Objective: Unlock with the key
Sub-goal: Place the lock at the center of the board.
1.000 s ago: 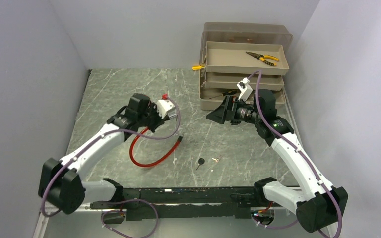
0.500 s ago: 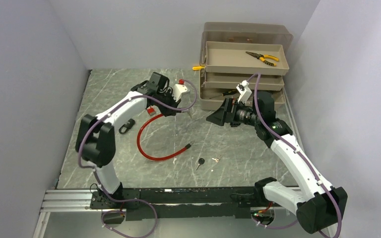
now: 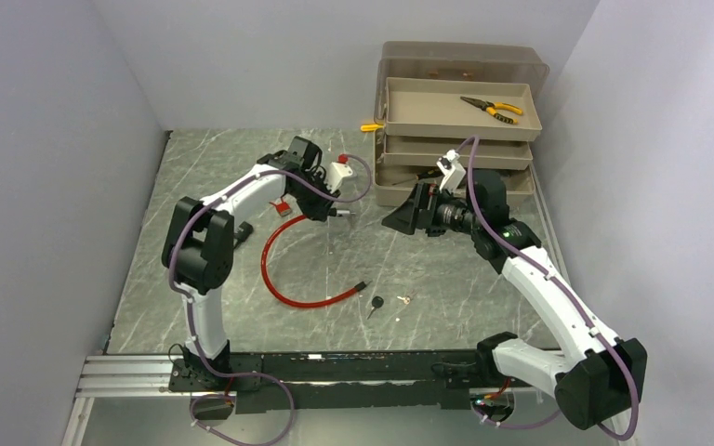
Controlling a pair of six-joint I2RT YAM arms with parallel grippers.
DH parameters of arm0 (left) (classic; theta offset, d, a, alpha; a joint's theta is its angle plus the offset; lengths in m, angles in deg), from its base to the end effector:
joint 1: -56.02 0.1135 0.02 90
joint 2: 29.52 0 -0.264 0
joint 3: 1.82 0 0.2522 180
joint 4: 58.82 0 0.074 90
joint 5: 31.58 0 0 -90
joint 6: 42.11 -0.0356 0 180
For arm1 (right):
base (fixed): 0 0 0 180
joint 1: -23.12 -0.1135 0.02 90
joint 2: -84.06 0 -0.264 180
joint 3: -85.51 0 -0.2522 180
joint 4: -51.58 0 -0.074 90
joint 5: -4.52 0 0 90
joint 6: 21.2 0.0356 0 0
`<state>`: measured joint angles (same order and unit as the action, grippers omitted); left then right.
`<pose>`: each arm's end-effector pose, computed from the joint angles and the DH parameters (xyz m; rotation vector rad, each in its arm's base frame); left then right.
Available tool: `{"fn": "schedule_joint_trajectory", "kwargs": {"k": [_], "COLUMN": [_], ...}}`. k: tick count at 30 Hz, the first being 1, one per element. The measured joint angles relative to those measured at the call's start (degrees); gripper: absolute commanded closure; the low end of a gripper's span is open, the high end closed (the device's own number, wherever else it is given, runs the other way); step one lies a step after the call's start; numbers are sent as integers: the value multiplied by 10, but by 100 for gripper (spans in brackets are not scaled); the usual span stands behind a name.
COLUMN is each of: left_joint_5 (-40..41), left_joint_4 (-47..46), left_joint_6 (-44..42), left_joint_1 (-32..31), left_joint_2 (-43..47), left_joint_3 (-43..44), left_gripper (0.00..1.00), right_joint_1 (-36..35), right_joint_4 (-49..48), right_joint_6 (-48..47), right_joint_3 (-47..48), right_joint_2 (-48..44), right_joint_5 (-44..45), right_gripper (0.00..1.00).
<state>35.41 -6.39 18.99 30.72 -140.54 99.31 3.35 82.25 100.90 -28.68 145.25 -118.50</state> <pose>0.3672 -0.1890 0.2221 1.3022 2.2582 -0.5095 0.2169 0.0986 0.3195 -0.1612 2.1352 1.1361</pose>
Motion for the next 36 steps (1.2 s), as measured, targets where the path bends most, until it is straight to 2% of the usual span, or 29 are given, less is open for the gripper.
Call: {"fn": "schedule_joint_trajectory", "kwargs": {"k": [9, 10, 11, 12, 18, 25, 29, 33, 36], "left_joint_5": [2, 1, 1, 1, -1, -8, -28, -45, -55], "left_joint_4": [-11, -15, -20, -23, -17, 35, 70, 106, 130], "left_joint_6": [-3, 1, 6, 10, 12, -19, -22, -32, -32], "left_joint_1": [20, 20, 21, 23, 40, 52, 56, 67, 85], "left_joint_2": [-29, -31, -31, -31, -26, 42, 82, 111, 130], "left_joint_3": [4, 2, -1, -4, -3, 12, 38, 68, 67], "left_gripper": [63, 55, 41, 36, 31, 31, 31, 30, 30], "right_joint_1": [-9, -9, -9, -9, -10, -30, -104, -238, -300], "right_joint_4": [-4, -4, -2, -2, 15, 42, 65, 104, 128], "right_joint_6": [4, 4, 4, 4, 0, -5, -17, -26, -22], "right_joint_3": [-5, -7, -8, -9, -10, -26, -25, -16, -24], "right_joint_2": [-3, -6, -9, -11, -30, -30, -9, 43, 56], "right_joint_5": [17, 20, 22, 25, 36, 66, 113, 186, 228], "right_gripper": [2, 2, 2, 2, 2, 8, 10, 13, 16]}}
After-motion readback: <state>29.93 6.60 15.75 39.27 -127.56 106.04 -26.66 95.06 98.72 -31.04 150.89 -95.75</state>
